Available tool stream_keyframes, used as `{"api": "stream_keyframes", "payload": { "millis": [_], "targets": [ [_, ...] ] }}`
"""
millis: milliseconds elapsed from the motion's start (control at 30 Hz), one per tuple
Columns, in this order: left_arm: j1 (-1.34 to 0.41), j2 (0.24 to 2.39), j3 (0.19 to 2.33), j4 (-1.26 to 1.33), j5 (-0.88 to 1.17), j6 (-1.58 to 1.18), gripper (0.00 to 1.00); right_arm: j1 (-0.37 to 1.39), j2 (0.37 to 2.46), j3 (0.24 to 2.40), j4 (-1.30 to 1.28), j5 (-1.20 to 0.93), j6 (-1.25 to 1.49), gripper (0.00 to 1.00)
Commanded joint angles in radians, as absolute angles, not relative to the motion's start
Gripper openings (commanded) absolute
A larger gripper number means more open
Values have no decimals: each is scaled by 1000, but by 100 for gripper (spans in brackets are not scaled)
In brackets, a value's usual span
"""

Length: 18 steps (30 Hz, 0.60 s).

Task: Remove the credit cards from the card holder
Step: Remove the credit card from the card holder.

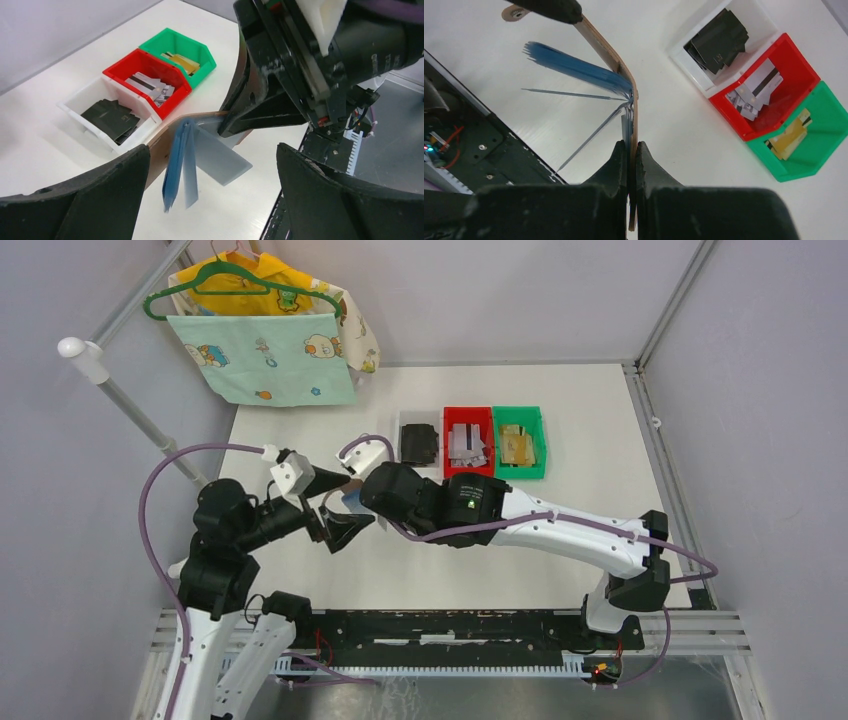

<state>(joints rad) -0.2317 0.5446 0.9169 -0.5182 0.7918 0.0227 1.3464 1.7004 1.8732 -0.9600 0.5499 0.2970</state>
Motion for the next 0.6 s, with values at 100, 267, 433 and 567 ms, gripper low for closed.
{"api": "stream_keyframes", "payload": {
  "millis": [100, 267, 433, 567],
  "targets": [
    [-234, 436, 866, -374, 713, -24, 100, 1344, 1653, 1887, -760, 564, 361, 0],
    [-233, 348, 808, -362, 687, 177, 100, 1345, 1713, 1969, -739, 561, 365, 0],
    [-219, 319, 780, -361, 678, 296, 100, 1348, 1792, 2072, -742, 565, 343, 0],
    [-206, 301, 753, -359, 667, 346, 100, 1354, 1836, 2111, -723, 571, 343, 0]
  ]
}}
